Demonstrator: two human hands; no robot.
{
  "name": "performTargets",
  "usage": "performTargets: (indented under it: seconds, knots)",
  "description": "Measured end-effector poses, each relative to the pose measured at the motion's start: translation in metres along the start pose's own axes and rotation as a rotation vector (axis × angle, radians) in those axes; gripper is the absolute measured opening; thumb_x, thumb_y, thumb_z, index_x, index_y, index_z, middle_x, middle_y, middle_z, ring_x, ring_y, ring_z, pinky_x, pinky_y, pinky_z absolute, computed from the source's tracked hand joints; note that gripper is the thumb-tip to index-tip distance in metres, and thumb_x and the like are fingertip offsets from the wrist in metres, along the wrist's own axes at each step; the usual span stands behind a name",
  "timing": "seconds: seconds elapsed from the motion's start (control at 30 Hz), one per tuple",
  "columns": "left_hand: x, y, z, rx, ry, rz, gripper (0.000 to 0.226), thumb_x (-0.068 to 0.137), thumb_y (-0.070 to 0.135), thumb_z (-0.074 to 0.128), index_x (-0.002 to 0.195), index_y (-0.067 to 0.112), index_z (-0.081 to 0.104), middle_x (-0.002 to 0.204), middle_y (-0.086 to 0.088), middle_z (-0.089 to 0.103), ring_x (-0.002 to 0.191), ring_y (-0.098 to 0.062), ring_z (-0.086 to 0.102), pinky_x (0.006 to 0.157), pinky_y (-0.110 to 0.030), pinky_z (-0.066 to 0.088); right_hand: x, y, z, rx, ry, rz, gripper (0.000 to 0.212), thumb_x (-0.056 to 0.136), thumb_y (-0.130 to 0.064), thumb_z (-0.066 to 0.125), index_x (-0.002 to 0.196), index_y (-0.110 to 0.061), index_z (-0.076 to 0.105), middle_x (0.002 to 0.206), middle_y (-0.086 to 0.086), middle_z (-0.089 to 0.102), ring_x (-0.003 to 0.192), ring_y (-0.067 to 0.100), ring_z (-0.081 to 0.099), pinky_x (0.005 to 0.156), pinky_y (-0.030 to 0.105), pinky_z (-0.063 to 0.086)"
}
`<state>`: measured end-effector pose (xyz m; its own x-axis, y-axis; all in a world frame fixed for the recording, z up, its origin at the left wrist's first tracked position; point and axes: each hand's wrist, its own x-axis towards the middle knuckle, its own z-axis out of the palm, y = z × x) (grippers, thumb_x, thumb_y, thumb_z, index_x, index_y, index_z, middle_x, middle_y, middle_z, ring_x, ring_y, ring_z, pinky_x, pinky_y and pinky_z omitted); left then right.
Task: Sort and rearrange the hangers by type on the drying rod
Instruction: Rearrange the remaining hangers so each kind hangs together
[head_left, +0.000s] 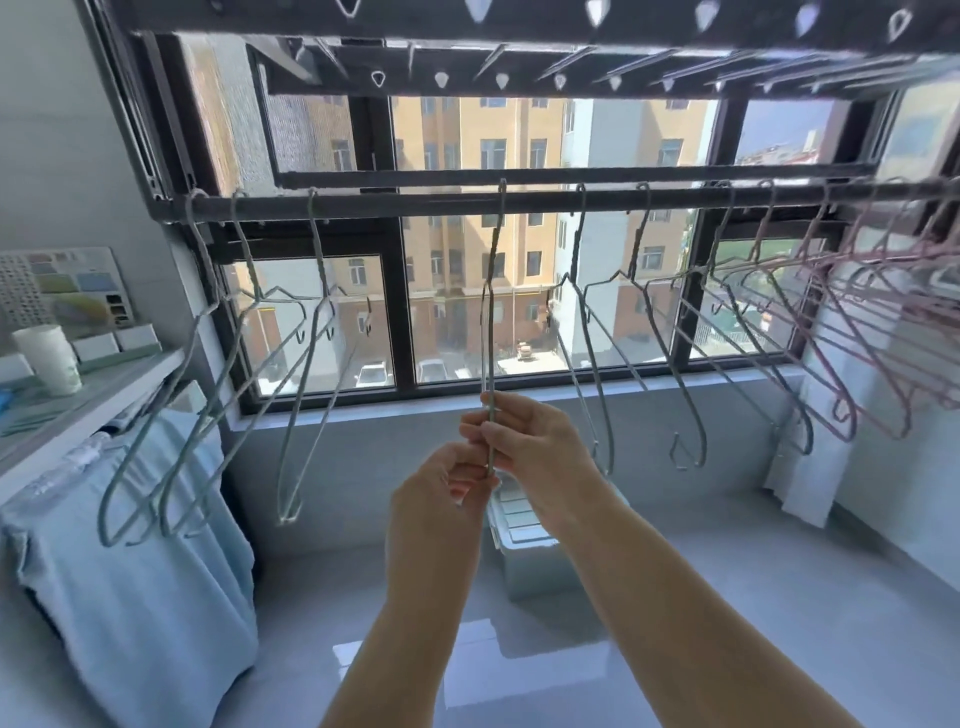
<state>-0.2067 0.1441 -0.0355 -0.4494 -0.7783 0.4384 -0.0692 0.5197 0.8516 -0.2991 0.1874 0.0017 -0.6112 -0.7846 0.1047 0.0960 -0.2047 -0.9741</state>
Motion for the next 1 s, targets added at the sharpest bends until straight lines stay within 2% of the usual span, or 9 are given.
performTargets:
  seconds: [0.23,0.33,0.47,0.53,0.63,0.7,0.8,0.87,1.0]
  knots:
    - [-0.005,0.006,0.017,-0.010,-0.040,0.019,0.030,0.073,0.012,0.073,0.066,0.037,0.058,0.067,0.024,0.067,0.063,0.003,0.063,0.069,-0.020,0.052,-0.007,0.000,-0.014,-0.063,0.075,-0.034,0.032,0.088,0.010,0.048,0.117,-0.001,0.055,0.077,-0.001,0.067,0.067,0.005,0.065,0.072,0.025,0.054]
    - [-0.006,0.007,0.019,0.010,-0.041,0.028,0.030,0.073,0.015,0.073,0.065,0.039,0.056,0.068,0.027,0.066,0.063,0.004,0.063,0.069,-0.020,0.052,-0.008,-0.002,-0.016,-0.047,0.073,-0.016,0.033,0.087,0.010,0.049,0.118,0.000,0.055,0.078,0.000,0.068,0.065,0.005,0.066,0.068,0.021,0.055]
    - [-0.008,0.005,0.020,0.019,-0.048,0.029,0.030,0.075,0.015,0.072,0.068,0.039,0.057,0.065,0.021,0.066,0.065,0.003,0.062,0.069,-0.019,0.053,-0.009,-0.005,-0.018,-0.072,0.051,0.004,0.031,0.088,0.008,0.048,0.118,0.001,0.055,0.084,0.002,0.068,0.070,0.008,0.066,0.072,0.023,0.056]
    - [-0.010,0.004,0.019,0.045,-0.075,0.042,0.029,0.075,0.017,0.072,0.072,0.041,0.056,0.068,0.022,0.066,0.069,0.004,0.062,0.071,-0.016,0.052,-0.010,-0.004,-0.016,-0.099,0.078,0.000,0.032,0.090,0.004,0.048,0.120,-0.002,0.054,0.091,0.002,0.067,0.077,0.011,0.066,0.079,0.027,0.056]
    - [-0.009,0.001,0.006,0.049,-0.072,0.045,0.021,0.074,0.025,0.074,0.084,0.036,0.059,0.081,0.021,0.065,0.078,0.004,0.061,0.077,-0.015,0.050,-0.014,-0.001,-0.011,-0.290,0.136,-0.033,0.042,0.092,-0.008,0.050,0.133,-0.013,0.043,0.120,-0.002,0.057,0.105,0.012,0.058,0.096,0.028,0.045]
    - [-0.006,-0.003,-0.010,0.058,-0.005,0.066,0.023,0.071,0.029,0.075,0.090,0.028,0.063,0.087,0.017,0.066,0.083,0.004,0.061,0.079,-0.013,0.048,-0.017,0.001,-0.005,-0.442,0.171,-0.100,0.048,0.092,-0.013,0.050,0.138,-0.018,0.035,0.135,-0.002,0.044,0.123,0.012,0.044,0.099,0.021,0.032]
    - [0.002,-0.005,-0.039,0.102,0.139,0.131,0.027,0.068,0.031,0.075,0.092,0.028,0.062,0.089,0.017,0.062,0.085,0.004,0.058,0.078,-0.005,0.043,-0.026,0.001,0.010,-0.640,0.226,-0.344,0.049,0.089,-0.012,0.051,0.135,-0.021,0.037,0.134,-0.007,0.037,0.129,0.008,0.031,0.097,0.013,0.020]
    - [0.008,-0.005,-0.058,0.159,0.267,0.162,0.029,0.070,0.026,0.074,0.096,0.024,0.062,0.091,0.014,0.060,0.085,0.002,0.056,0.079,-0.008,0.041,-0.026,0.002,0.023,-0.683,0.157,-0.462,0.048,0.087,-0.010,0.051,0.132,-0.021,0.039,0.127,-0.012,0.037,0.125,0.006,0.034,0.097,0.013,0.021]
    - [0.015,-0.018,-0.084,0.291,0.476,0.168,0.035,0.076,0.013,0.070,0.109,0.009,0.060,0.104,-0.002,0.061,0.098,-0.017,0.057,0.086,-0.018,0.040,-0.017,0.011,0.052,-0.696,-0.075,-0.445,0.046,0.090,-0.013,0.050,0.133,-0.022,0.038,0.135,-0.005,0.040,0.121,0.007,0.040,0.097,0.017,0.029]
